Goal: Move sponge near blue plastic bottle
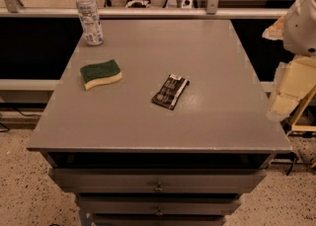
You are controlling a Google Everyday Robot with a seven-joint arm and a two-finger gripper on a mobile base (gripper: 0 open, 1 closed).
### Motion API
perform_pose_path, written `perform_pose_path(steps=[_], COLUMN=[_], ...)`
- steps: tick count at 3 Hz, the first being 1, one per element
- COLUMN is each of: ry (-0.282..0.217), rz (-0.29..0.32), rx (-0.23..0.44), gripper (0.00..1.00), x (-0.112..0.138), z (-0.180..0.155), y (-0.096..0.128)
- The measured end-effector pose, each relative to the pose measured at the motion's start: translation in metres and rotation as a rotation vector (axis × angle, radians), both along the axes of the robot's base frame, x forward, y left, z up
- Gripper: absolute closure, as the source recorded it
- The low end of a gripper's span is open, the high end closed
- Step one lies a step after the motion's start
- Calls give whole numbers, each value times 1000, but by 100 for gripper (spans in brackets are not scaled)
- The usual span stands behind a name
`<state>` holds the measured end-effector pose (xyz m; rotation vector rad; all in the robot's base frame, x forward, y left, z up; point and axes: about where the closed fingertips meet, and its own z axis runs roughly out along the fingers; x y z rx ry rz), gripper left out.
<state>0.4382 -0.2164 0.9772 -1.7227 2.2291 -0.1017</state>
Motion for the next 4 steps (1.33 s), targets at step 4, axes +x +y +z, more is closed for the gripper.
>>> perform_pose_path(steps=[4], ry=[-97], rz=[272], rx=[79], gripper=[0], x=[71], z=[36], y=[122])
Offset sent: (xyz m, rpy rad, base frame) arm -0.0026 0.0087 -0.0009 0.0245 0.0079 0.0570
